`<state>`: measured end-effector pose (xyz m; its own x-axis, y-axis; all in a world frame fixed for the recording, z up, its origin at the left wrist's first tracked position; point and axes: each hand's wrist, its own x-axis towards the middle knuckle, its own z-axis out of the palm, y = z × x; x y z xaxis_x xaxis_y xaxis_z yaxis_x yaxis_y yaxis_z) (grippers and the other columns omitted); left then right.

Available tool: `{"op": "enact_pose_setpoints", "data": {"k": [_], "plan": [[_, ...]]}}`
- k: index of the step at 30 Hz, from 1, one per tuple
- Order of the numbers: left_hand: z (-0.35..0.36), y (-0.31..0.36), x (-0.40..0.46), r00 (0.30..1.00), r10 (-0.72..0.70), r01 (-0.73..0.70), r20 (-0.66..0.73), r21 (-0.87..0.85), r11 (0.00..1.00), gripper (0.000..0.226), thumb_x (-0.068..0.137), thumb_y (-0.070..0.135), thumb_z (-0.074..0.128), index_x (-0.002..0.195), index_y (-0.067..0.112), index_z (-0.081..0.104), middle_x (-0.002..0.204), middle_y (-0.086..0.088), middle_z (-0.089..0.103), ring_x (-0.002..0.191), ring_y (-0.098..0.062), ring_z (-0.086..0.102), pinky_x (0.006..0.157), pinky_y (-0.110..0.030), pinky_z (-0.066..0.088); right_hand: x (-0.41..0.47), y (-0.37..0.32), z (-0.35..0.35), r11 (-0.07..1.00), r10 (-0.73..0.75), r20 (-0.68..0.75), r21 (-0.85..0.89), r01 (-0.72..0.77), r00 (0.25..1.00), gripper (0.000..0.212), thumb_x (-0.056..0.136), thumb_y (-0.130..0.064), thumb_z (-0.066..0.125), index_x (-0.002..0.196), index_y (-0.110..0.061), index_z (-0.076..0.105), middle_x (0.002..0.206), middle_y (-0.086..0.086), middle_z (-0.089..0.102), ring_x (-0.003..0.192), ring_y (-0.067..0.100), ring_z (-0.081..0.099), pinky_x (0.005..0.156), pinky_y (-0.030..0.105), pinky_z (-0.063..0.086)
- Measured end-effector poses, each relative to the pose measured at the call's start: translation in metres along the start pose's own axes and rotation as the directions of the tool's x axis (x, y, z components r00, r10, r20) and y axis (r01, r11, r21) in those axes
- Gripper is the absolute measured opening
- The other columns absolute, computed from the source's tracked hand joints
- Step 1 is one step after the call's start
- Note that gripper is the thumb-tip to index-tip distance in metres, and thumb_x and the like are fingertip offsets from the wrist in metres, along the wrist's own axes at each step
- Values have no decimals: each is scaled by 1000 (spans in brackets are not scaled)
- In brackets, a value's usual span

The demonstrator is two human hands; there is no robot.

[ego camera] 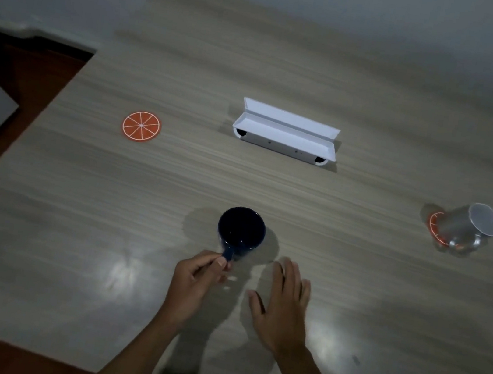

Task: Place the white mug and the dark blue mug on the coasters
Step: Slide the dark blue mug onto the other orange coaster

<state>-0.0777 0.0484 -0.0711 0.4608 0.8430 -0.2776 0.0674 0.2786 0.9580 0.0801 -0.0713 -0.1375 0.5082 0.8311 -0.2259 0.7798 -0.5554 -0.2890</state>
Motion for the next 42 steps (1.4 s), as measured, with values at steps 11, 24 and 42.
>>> {"op": "enact_pose_setpoints", "data": {"k": [11,24,42], "plan": [[-106,43,92,884,-45,-16,-464,-126,992,36,100,3,47,73,15,66,79,-2,73,85,-17,71,86,-42,59,83,-149,23,989,-149,98,-7,151,984,88,94,-69,26,162,-19,1,172,7,-8,158,28,-12,127,58,-2],[-165,65,219,800,15,-125,-600,-143,982,35,96,1,43,68,16,59,76,-6,65,76,-13,65,71,-28,55,91,-150,35,996,-89,72,-23,91,993,95,89,-71,37,163,-17,9,172,1,5,159,23,-2,128,54,6],[-173,57,252,827,30,-68,-562,-46,997,25,90,17,44,68,24,55,86,-7,66,84,-19,63,71,-37,55,89,-147,44,993,-114,-19,-10,114,993,92,88,-66,49,160,-14,25,170,3,21,159,25,13,125,58,19]]}}
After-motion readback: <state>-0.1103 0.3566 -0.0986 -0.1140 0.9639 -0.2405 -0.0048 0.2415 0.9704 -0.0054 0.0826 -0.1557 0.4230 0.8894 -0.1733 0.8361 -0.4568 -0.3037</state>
